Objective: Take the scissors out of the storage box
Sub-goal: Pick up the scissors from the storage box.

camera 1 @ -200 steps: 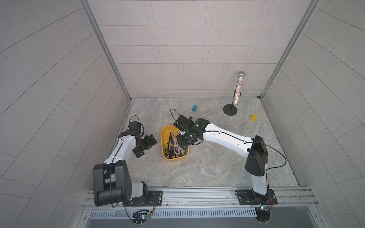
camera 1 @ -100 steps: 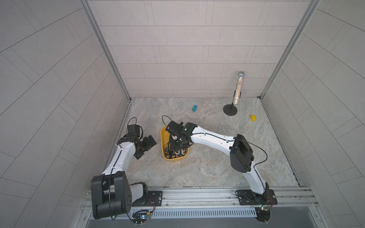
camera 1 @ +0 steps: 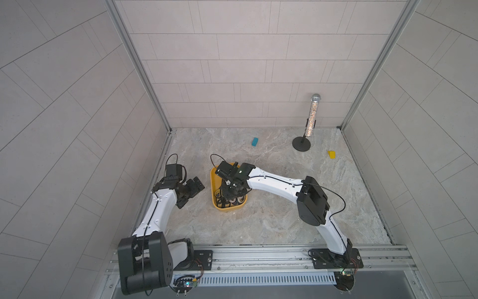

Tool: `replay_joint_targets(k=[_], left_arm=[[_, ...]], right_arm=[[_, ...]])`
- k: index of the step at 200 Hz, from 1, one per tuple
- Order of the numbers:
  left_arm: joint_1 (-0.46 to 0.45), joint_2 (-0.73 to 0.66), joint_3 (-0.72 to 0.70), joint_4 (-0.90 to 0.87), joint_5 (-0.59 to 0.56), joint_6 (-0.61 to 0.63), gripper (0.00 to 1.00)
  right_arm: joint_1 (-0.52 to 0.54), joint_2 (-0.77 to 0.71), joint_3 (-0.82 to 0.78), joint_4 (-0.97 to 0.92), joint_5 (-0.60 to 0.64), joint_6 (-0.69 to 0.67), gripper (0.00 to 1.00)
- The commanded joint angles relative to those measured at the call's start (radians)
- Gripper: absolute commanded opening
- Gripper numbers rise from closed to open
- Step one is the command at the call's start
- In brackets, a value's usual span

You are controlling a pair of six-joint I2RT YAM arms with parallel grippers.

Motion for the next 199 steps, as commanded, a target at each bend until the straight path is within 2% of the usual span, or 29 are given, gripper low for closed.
replay_joint_targets(k=[1,34,91,114,199], left_arm=[[0.005,-0.017,-0.013,-0.010,-0.003,0.004,1.00],[0.004,-0.015,-0.013,-0.009,-0.004,0.005,1.00],[0.005,-0.015,-0.013,-0.009,-0.005,0.008,1.00],[0.012,-0.012,-0.007,-0.018,-0.009,0.018,1.00],[0.014,0.028,-0.002,-0.020,0.017,0.034,1.00]], right_arm=[[0.007,0.016,0.018,-0.003,0.022,0.012,0.27],[0.007,0.030,0.024,0.000,0.020,0.024,0.23],[0.007,0.020,0.024,-0.002,0.022,0.046,0.04],[0.007,-0.007,0.026,-0.005,0.025,0.061,0.00],[-0.001,-0.216,-0.003,-0.052,0.029,0.044,0.00]])
